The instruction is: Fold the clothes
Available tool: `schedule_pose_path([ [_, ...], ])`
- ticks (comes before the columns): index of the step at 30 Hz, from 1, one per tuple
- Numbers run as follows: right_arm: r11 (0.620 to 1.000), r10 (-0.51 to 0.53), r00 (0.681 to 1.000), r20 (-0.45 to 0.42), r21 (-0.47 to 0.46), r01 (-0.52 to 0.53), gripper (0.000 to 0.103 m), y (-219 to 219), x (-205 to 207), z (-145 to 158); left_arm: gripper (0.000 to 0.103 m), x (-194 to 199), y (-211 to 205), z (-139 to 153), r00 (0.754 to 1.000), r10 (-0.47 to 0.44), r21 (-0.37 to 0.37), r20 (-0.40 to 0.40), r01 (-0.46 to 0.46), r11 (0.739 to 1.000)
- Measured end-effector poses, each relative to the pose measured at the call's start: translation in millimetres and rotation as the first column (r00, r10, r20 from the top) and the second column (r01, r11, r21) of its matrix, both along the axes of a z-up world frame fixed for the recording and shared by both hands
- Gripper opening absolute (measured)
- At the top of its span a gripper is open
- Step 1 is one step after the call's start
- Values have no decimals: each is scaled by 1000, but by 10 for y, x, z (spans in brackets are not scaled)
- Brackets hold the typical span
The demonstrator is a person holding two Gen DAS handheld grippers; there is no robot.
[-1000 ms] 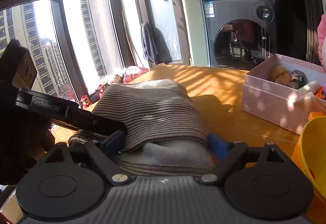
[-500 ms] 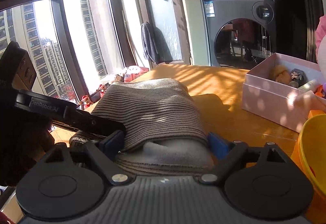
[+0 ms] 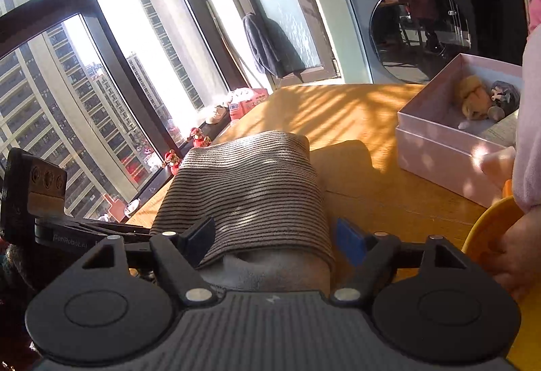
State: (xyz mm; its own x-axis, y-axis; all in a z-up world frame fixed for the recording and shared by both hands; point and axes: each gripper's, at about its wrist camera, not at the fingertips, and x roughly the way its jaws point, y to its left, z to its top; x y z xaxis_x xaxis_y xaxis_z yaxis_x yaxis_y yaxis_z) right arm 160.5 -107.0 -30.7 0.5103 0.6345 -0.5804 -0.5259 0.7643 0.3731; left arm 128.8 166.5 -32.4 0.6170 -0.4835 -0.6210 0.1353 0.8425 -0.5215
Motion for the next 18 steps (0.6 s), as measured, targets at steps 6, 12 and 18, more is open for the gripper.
schedule_pose_path([
  [6,999,36,998,-54,13,-35,85,246,165,-188,89,98,107,-120,999,-24,-74,-29,22,997],
  [12,999,-3,1000,-28,51,4,73,439,467,-199,91,493,257,-121,1000,-19,-49,5,19,999],
  [18,984,-174,979,106,-7,176,69,877,1078,-182,84,1228,435,3,994,31,80,104,-40,996],
])
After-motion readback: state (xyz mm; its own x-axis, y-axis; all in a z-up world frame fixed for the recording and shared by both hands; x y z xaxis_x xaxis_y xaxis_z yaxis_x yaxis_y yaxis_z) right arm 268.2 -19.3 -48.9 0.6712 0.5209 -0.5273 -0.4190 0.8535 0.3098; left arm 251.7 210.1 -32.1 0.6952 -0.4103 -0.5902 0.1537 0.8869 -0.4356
